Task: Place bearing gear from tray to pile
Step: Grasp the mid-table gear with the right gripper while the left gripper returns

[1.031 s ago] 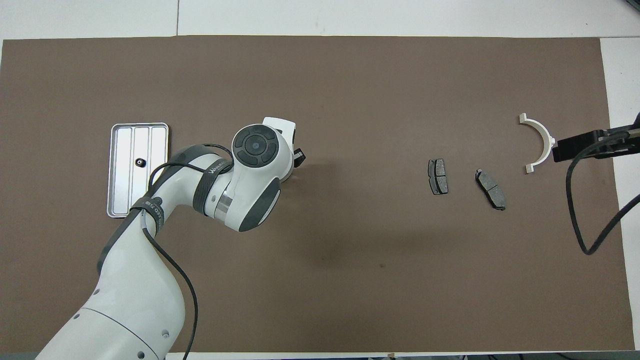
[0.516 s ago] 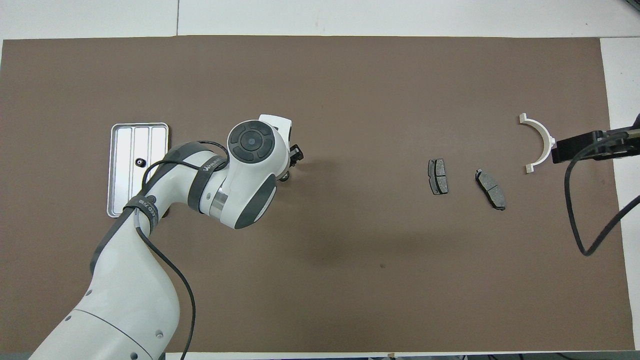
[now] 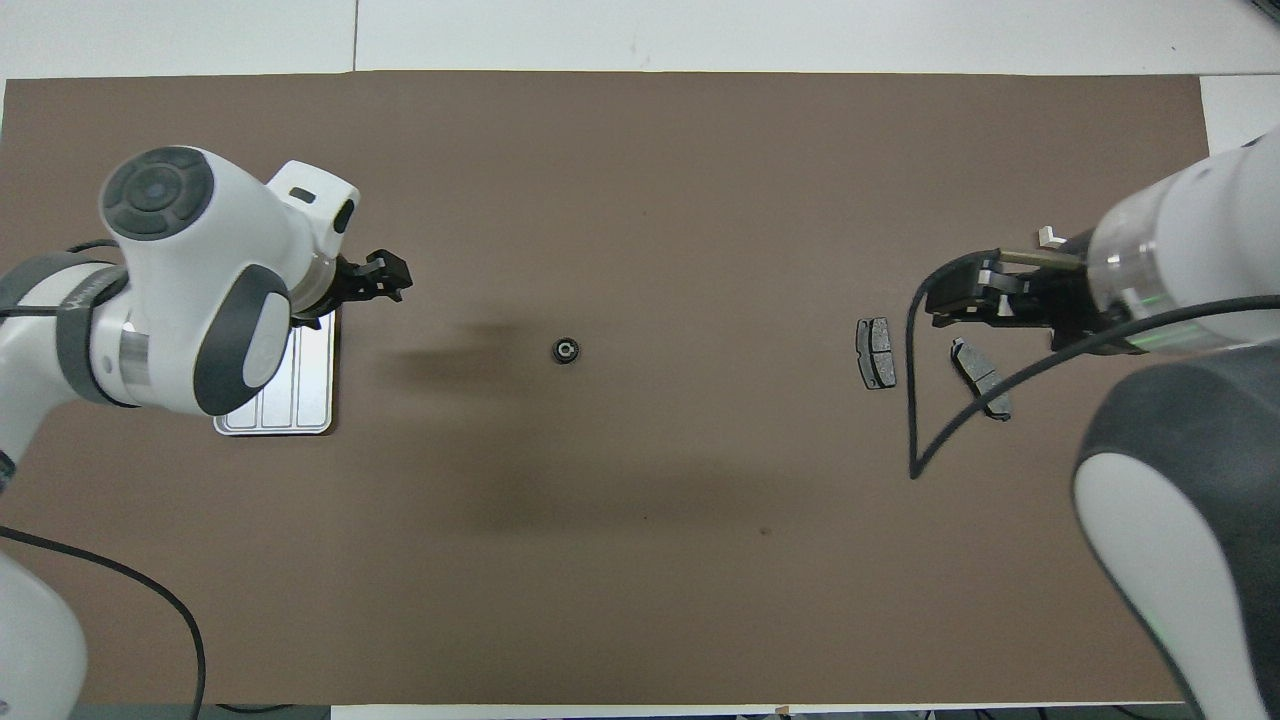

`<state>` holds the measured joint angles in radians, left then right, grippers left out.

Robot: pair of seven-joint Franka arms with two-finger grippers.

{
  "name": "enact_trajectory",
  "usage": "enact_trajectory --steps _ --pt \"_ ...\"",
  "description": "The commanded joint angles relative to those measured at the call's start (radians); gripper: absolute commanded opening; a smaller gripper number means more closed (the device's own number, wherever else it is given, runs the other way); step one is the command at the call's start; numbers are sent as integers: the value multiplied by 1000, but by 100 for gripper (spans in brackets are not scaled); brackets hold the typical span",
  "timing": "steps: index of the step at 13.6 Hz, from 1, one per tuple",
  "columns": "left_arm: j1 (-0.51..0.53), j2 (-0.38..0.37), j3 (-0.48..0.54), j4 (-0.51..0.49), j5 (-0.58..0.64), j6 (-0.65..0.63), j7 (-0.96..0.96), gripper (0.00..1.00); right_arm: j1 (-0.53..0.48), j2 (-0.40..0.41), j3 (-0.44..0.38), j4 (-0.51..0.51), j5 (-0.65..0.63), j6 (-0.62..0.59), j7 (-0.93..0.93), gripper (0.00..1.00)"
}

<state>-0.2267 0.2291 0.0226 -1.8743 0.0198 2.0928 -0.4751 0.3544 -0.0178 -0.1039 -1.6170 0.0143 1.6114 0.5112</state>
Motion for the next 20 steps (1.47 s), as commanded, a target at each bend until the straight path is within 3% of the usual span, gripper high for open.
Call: enact_trajectory --steps 1,3,10,12,15,20 --pt "111 -13 -10 -35 8 42 204 100 79 45 -5 -47 16 93 185 100" --pt "153 -7 -10 -65 8 110 254 99 121 94 -5 -47 16 133 262 100" --pt "214 75 -9 -91 8 236 372 74 279 330 -4 -5 24 350 539 100" --pt "216 73 -9 -135 8 282 374 68 311 433 -5 76 30 367 592 100" --pt "214 72 -9 -155 8 300 371 66 354 600 -5 222 20 367 665 100" --pt "213 65 -10 -174 6 296 354 61 356 780 -3 463 19 300 707 100"
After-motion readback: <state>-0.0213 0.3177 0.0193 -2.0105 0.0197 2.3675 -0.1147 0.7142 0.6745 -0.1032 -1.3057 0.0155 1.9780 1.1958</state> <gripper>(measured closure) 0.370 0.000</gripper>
